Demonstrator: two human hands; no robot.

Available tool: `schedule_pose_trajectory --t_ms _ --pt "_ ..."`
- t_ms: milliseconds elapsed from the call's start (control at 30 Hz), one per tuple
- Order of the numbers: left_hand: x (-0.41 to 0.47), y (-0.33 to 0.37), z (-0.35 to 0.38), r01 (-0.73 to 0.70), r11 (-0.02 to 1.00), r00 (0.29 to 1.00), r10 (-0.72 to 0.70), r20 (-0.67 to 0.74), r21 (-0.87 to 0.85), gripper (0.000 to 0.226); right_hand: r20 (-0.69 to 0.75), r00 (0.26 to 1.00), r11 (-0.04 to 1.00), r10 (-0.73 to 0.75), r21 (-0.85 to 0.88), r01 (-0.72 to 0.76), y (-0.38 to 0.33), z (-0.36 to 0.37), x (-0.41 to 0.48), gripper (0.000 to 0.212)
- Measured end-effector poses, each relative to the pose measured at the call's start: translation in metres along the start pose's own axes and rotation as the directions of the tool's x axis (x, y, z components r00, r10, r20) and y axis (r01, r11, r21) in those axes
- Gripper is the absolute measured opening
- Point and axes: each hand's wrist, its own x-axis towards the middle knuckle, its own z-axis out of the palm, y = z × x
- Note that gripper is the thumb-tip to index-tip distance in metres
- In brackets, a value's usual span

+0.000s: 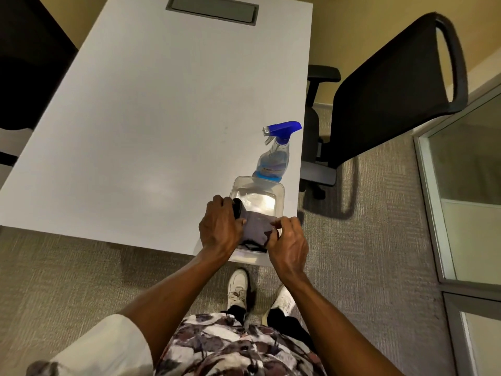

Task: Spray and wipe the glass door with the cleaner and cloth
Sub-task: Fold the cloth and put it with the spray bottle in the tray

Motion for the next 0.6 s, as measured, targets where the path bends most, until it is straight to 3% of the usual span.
schedule_pose_trajectory --t_ms 133,233,433,600 --pt "-0.008 -0.012 0.003 0.084 0.994 0.996 -0.084 0.004 -0.065 0.065 -0.088 0.996 0.993 0.008 0.12 0.002 -0.008 -0.021 0.032 0.018" --pt "-0.012 -0.019 0.008 0.135 0.988 0.991 -0.134 0.018 -0.079 0.06 -0.113 0.994 0.977 -0.002 0.209 0.026 -0.018 -0.038 0.069 0.034" --pt "-0.013 -0.023 0.014 0.185 0.978 0.983 -0.184 0.014 -0.094 0.036 -0.007 1.0 0.95 -0.014 0.311 0.015 -0.048 -0.059 0.142 0.08" --pt "-0.007 -0.024 0.014 0.203 0.975 0.979 -0.203 0.008 -0.089 0.037 0.081 0.996 0.947 -0.048 0.321 0.02 -0.066 -0.06 0.171 0.079"
